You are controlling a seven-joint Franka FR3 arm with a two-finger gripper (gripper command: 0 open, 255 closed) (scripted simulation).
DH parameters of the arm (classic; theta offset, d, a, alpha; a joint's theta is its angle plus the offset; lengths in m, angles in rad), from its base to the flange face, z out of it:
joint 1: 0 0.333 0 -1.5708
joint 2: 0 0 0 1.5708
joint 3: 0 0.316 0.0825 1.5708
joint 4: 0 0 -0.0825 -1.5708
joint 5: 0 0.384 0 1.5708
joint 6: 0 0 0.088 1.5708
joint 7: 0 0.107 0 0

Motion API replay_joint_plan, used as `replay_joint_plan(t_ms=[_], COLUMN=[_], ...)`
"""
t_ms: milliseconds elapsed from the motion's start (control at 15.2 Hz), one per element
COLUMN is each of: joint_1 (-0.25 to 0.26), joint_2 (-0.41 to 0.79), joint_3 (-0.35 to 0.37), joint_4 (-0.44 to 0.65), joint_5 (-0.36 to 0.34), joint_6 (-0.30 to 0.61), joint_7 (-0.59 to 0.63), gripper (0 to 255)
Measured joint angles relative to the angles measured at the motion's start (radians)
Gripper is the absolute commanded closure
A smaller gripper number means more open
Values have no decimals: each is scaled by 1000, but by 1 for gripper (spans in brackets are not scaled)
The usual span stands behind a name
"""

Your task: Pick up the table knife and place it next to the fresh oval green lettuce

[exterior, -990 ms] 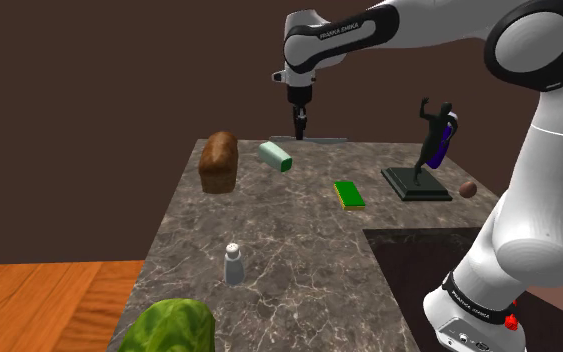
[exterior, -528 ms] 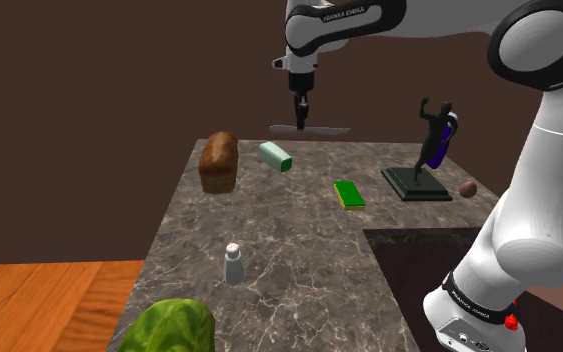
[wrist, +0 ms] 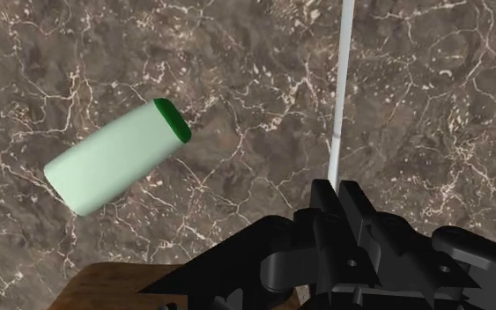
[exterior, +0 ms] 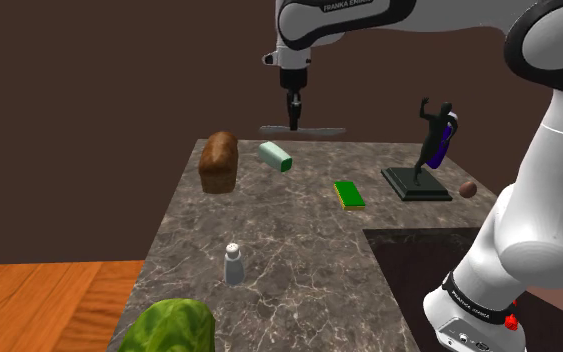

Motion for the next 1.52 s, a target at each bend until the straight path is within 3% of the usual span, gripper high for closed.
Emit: replay_joint_plan(t_ms=[858,1518], joint_1=[159,291], joint_2=[-45,53], joint_3=[130,230], joint_4=[-49,75], joint_5=[12,9], joint_6=[-3,-32], joint_7=[287,516], gripper=[255,255])
